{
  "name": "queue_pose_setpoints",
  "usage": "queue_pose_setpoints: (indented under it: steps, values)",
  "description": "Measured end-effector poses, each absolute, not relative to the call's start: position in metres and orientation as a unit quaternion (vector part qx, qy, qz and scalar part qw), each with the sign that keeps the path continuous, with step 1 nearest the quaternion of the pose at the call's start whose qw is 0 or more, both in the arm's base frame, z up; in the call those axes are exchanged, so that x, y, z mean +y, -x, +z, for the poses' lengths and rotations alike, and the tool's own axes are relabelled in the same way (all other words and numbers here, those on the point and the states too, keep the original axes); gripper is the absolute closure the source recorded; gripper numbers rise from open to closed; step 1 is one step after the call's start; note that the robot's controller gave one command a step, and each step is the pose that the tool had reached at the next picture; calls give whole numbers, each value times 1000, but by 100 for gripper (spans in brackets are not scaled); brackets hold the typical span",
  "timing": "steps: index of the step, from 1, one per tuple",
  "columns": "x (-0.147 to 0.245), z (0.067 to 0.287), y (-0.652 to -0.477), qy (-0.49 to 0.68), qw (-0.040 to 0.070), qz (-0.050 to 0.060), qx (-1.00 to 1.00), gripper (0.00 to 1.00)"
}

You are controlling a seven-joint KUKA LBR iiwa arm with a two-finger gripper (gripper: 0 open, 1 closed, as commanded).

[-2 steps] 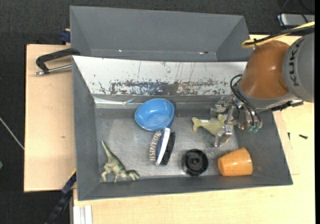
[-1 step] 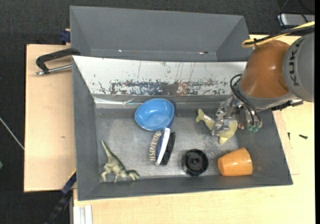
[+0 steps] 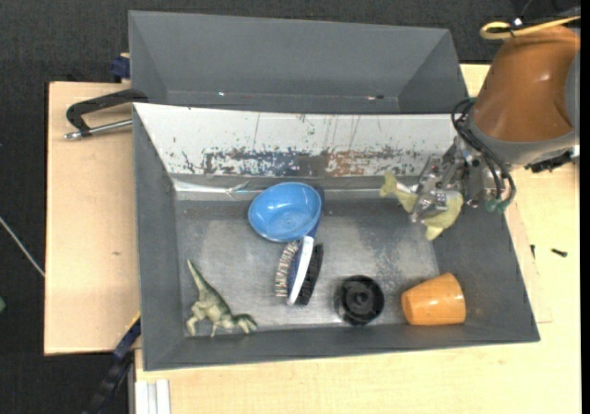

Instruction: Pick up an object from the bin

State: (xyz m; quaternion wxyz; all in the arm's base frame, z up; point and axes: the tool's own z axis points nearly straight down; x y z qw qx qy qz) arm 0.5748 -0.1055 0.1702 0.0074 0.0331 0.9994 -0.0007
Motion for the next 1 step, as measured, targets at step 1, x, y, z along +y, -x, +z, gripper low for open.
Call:
queue_pose_setpoints:
  steps: [1]
  values:
    - [-105, 199, -577, -33, 5, 0, 999, 100]
